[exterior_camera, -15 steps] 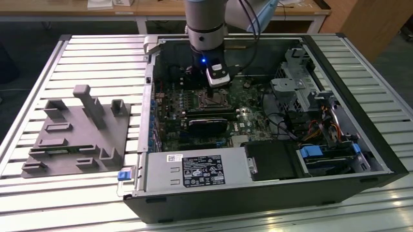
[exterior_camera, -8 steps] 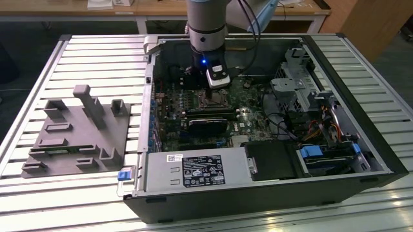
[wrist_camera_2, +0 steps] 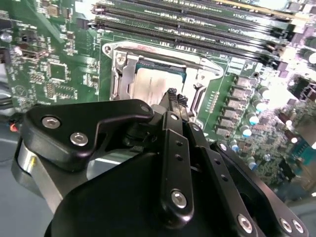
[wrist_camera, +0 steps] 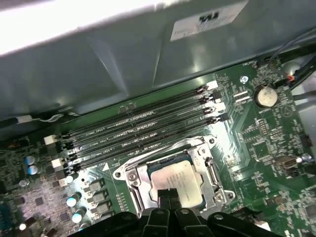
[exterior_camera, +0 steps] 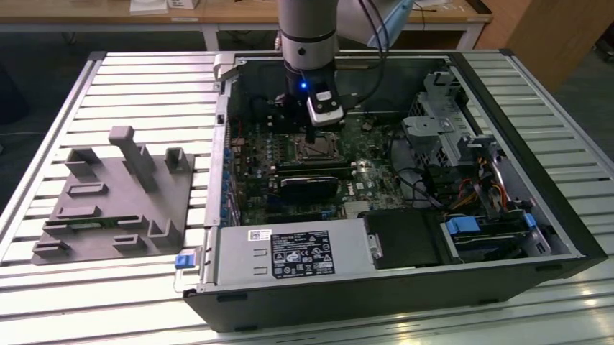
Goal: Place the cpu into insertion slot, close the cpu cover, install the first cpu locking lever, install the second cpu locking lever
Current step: 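Install the first cpu locking lever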
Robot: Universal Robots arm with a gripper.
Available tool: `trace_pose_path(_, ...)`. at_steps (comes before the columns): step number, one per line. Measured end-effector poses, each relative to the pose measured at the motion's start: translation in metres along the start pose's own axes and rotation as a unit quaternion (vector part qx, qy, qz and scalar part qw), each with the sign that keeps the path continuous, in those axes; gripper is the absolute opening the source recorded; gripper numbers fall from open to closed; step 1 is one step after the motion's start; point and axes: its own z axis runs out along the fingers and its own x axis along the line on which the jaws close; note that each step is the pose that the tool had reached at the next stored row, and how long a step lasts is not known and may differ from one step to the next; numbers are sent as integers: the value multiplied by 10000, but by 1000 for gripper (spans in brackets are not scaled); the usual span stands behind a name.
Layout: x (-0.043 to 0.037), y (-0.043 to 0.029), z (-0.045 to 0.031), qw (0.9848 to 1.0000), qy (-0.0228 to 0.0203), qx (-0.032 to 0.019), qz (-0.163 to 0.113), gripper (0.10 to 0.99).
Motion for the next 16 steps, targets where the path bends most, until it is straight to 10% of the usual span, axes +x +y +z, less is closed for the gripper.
trace_pose_path(16,-225,79,-71,10000,52,21,1,106)
